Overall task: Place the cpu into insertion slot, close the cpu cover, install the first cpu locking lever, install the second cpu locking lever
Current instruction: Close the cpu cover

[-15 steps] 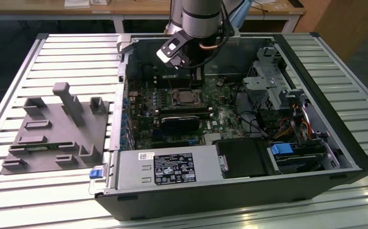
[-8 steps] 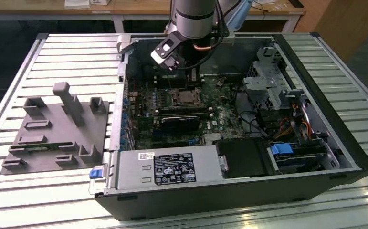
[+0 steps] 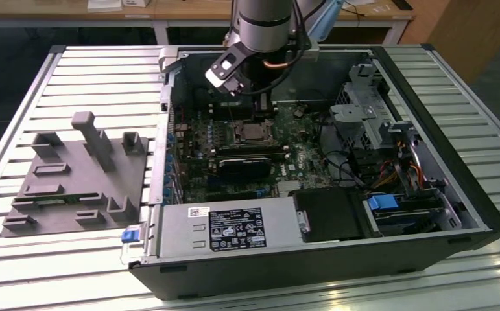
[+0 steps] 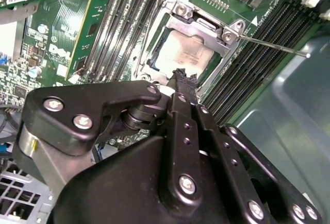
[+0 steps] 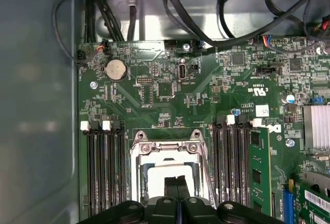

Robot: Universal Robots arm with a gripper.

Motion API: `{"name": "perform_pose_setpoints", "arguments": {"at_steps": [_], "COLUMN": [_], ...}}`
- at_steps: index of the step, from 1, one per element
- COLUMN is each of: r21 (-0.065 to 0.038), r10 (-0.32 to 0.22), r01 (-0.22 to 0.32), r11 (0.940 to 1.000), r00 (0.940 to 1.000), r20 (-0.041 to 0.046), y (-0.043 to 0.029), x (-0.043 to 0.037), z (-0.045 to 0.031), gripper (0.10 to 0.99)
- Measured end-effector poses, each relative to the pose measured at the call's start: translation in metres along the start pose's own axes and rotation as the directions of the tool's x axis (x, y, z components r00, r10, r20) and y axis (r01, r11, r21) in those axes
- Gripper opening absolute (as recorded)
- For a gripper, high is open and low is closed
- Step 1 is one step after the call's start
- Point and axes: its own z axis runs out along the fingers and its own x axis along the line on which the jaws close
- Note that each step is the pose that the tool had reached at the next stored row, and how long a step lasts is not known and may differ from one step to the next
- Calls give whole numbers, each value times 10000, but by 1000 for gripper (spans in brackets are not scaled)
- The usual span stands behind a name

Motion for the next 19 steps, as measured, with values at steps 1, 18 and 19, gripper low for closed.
{"name": "perform_pose_setpoints", "arguments": {"at_steps": [1, 18, 19], "r21": [2, 57, 60], "r10": [-101, -2321, -2422], "r01": [101, 2320, 2422], "r11": [9999, 9727, 9702], "r00": [9999, 9726, 9701], "r20": [3, 137, 144], "y": [0, 0, 0], "x": [0, 0, 0], "z": [0, 2, 2], "gripper": [106, 106, 106]}}
